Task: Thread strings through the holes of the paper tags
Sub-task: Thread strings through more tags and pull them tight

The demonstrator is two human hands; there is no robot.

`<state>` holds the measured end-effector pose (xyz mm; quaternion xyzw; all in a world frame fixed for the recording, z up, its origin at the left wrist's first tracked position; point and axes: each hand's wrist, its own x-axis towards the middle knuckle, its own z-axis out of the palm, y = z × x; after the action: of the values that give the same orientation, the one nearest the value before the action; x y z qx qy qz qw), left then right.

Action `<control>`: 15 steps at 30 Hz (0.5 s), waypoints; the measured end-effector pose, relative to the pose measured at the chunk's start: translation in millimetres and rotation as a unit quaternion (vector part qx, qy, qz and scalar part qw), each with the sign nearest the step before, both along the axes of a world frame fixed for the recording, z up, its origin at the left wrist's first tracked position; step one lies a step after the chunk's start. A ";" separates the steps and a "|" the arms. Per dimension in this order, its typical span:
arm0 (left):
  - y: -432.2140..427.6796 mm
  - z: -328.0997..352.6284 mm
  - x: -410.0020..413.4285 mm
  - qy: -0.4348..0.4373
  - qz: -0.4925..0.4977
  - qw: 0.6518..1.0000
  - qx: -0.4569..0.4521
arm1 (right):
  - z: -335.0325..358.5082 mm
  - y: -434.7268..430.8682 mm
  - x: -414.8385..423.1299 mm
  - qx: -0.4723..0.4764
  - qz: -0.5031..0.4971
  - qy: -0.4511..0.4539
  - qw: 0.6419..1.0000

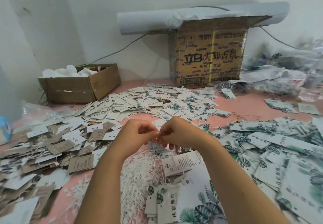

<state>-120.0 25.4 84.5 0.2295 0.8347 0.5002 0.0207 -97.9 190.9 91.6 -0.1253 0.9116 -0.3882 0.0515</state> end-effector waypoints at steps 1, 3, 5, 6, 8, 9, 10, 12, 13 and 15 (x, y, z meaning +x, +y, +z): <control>0.6 0.2 0.1 0.003 0.005 1.000 0.001 | 0.5 0.4 0.1 -0.007 0.002 0.007 1.000; 2.1 0.7 0.6 0.005 0.015 1.000 -0.003 | 1.8 1.8 0.3 -0.022 0.009 0.014 1.000; 3.9 1.1 2.1 0.000 0.014 1.000 -0.007 | 3.6 2.8 1.1 -0.036 0.019 0.020 0.999; 4.6 1.5 3.0 -0.002 0.013 1.000 -0.009 | 4.5 2.9 1.7 -0.042 0.021 0.027 0.999; 5.6 2.3 4.2 -0.005 0.013 1.000 -0.009 | 6.1 3.3 1.9 -0.053 0.011 0.043 0.998; 5.7 2.6 4.6 -0.006 0.014 1.000 -0.006 | 6.7 3.7 1.3 -0.057 0.002 0.051 0.997; 5.5 2.8 4.8 -0.007 0.015 1.000 -0.004 | 7.1 4.4 0.9 -0.060 -0.008 0.058 0.996; 5.3 2.8 5.0 -0.012 0.013 1.000 -0.003 | 7.9 7.0 0.1 -0.067 -0.033 0.072 0.995; 5.4 2.6 5.2 -0.020 0.009 1.000 0.004 | 8.0 8.9 -0.3 -0.072 -0.047 0.077 0.993; 5.5 2.3 5.0 -0.050 -0.002 0.998 0.040 | 8.0 14.0 -1.3 -0.084 -0.076 0.081 0.990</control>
<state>-115.0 30.9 86.8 0.2069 0.8113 0.5442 0.0538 -99.2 205.0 99.6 -0.0909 0.8840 -0.4543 -0.0627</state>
